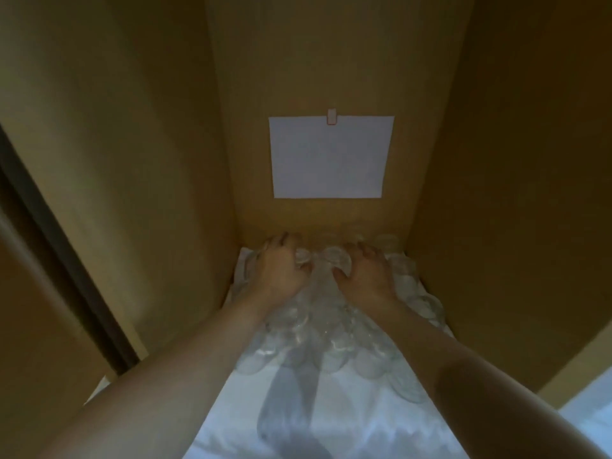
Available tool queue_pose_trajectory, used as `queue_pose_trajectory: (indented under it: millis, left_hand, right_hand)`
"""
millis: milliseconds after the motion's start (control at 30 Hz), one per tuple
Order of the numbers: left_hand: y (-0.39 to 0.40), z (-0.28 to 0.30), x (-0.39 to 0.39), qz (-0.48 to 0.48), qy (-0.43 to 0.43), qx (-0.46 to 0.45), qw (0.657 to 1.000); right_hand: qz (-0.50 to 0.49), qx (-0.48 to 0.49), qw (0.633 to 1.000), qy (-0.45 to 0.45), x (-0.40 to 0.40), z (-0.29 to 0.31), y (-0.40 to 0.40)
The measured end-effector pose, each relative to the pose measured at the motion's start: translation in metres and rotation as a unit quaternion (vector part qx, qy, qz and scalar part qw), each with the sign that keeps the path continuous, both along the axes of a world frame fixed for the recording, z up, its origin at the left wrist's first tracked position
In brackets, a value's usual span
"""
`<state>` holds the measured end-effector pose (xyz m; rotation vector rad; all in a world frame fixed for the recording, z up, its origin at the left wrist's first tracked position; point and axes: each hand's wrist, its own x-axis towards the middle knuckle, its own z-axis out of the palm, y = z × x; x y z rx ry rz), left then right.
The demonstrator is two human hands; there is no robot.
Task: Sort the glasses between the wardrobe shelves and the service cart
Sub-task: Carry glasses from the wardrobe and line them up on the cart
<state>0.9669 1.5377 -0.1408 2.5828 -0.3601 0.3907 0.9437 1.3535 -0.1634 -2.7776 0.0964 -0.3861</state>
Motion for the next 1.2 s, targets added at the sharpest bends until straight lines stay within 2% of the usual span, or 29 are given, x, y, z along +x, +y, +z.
queue_pose_trajectory:
  millis: [200,400,567,767,867,933,1033,1100,1200]
  left_hand:
    - [-0.009,-0.008,0.068,-0.035,0.053,-0.077,0.995]
    - [-0.033,-0.024,0.127,-0.061,0.112,-0.069,0.989]
    - [-0.055,-0.027,0.173,-0.089,0.142,-0.015,0.986]
    - [-0.075,-0.032,0.209,-0.144,0.169,0.127,0.967]
    - [-0.082,-0.033,0.222,-0.177,0.178,0.164,0.954]
    - [-0.089,-0.032,0.229,-0.199,0.203,0.195,0.939]
    - [-0.098,-0.032,0.237,-0.220,0.266,0.275,0.897]
    - [-0.102,-0.038,0.239,-0.231,0.283,0.277,0.889]
    - [-0.105,-0.049,0.241,-0.238,0.285,0.242,0.896]
  right_hand:
    - [-0.048,-0.003,0.999,0.024,0.049,0.001,-0.021]
    - [-0.039,-0.020,0.997,0.071,0.103,0.011,-0.043]
    - [0.002,-0.042,0.993,0.111,0.153,0.010,-0.058]
    - [0.033,-0.043,0.982,0.183,0.202,-0.003,-0.069]
    - [0.063,-0.059,0.971,0.223,0.218,-0.011,-0.072]
    - [0.085,-0.077,0.963,0.244,0.227,-0.015,-0.074]
    - [0.107,-0.090,0.947,0.289,0.237,-0.014,-0.076]
    - [0.128,-0.110,0.933,0.317,0.241,-0.009,-0.075]
    - [0.148,-0.134,0.918,0.344,0.244,-0.005,-0.075]
